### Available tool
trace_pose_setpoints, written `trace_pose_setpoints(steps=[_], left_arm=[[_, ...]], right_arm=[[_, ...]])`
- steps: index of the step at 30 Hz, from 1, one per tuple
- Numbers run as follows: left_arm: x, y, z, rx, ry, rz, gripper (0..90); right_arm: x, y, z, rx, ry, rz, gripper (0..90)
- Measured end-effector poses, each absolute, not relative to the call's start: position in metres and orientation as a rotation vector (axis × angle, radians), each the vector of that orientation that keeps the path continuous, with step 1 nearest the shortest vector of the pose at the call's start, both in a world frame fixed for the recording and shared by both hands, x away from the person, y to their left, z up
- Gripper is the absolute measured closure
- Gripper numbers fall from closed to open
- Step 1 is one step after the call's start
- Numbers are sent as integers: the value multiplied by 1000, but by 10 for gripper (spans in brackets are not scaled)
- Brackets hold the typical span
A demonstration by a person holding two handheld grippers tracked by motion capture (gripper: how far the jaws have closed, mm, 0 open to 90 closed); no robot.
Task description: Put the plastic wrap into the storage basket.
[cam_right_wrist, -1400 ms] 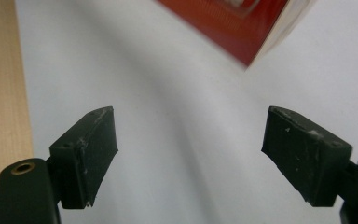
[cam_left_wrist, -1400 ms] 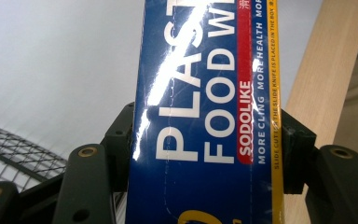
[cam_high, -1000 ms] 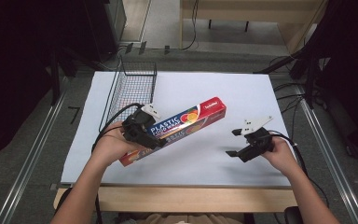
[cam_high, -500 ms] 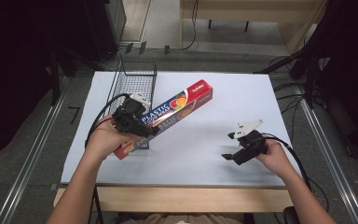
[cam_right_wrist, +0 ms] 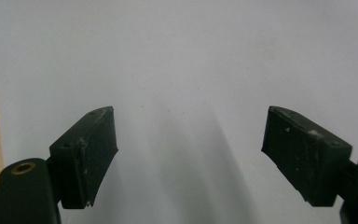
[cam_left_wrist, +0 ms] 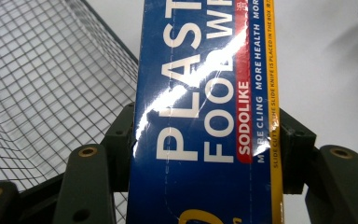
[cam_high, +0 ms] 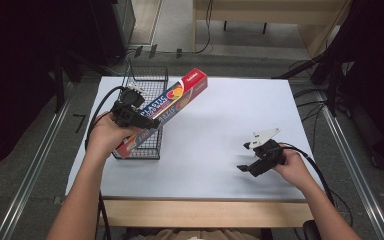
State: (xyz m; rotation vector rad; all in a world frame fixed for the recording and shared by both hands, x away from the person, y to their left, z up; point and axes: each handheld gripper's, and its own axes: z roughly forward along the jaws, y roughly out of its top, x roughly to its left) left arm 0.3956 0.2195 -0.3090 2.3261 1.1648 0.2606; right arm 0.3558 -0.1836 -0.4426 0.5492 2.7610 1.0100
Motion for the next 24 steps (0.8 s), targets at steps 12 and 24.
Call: trace_pose_setpoints(steps=[12,24], left_arm=[[430,232,-310,2227,1351,301,397],[446,246,-318,2142,1523,377,397]], right_arm=[[355,-182,-444,541,2764,1007,186],[355,-182,-444,528,2771,1004,186]])
